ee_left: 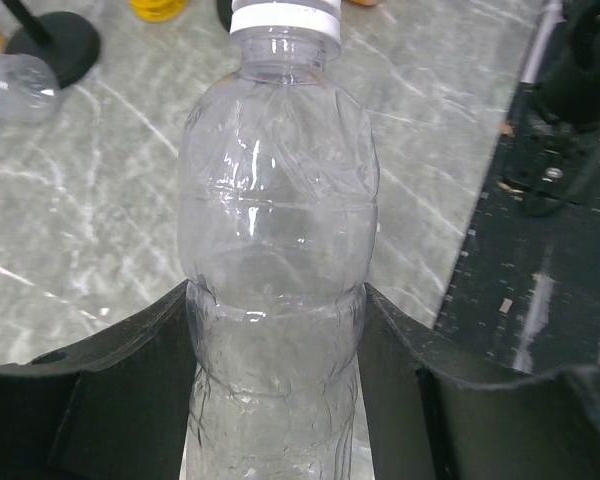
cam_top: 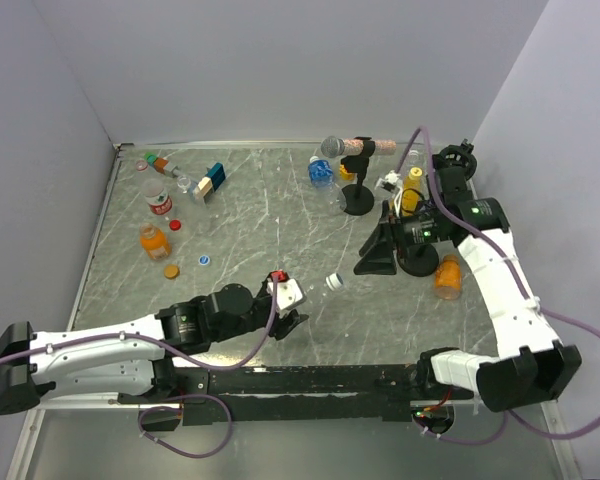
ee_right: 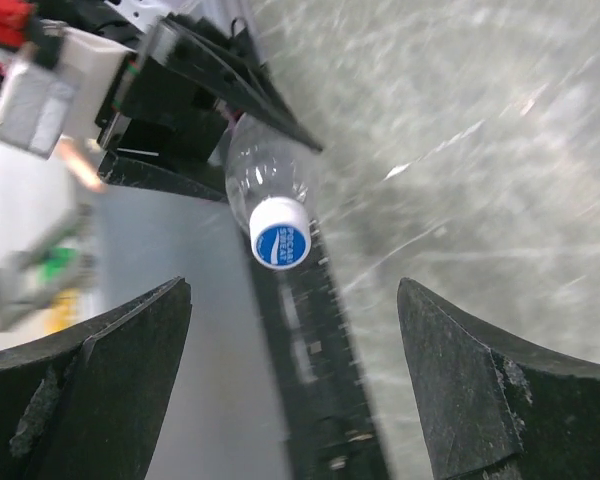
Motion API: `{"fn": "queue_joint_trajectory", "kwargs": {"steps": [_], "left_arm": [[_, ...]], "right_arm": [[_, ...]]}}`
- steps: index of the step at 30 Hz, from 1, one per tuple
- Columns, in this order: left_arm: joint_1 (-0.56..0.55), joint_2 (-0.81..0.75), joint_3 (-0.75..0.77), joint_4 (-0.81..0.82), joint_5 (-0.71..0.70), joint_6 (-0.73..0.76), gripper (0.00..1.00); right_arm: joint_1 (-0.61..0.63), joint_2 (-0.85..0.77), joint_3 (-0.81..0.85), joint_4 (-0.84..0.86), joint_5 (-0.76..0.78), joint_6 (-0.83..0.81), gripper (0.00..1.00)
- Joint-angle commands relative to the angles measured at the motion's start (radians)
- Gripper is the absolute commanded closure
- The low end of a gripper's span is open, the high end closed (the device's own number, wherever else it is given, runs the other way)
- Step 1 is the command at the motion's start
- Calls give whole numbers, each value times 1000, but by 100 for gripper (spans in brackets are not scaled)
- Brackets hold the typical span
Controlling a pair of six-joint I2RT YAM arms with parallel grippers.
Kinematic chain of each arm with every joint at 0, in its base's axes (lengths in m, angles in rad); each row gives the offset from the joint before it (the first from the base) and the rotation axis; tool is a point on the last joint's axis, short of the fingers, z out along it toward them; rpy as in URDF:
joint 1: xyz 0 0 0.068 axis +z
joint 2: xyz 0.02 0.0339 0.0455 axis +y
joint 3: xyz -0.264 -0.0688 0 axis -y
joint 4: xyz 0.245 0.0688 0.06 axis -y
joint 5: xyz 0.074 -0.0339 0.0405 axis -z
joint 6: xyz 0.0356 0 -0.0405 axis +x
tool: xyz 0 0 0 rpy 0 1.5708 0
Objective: Unscrew the bottle caps
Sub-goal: Unscrew the bottle cap from the plastic bottle.
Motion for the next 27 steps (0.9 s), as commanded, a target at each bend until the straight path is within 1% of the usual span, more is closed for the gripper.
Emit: {"fn": "queue_joint_trajectory", "kwargs": {"steps": [1,5,10,12,14,19,22,24,26,27], "left_arm": [[-15,40,62,63,-109,58,99],[-17,64,69,95,-115,66,99],[-17,91,77,121,-109,68,99],[-20,104,83,127,-103,63,99],[-21,114,89,129,-101,58,99],[-37,127,95,132,-106,51,99],[-40,132,100,130,-104,52,99],[-40,137,105,124,-109,54,99],[-41,138,108,123,-109,55,99],[-41,138,106,124,-109,51,99]], "right_arm": [[-1,68,-43,-85,-35,81,10],[9,111,-72,-84,-40,87,10],[69,140,-78,-49,14,125,10],[85,155,-66,-42,22,140,11],[95,175,-49,-45,23,142,15],[103,207,-14,-61,14,133,28],[106,209,-6,-68,8,124,38],[106,203,-2,-76,0,113,51],[106,192,2,-79,-3,101,68],[108,188,3,-87,-6,91,72]]}}
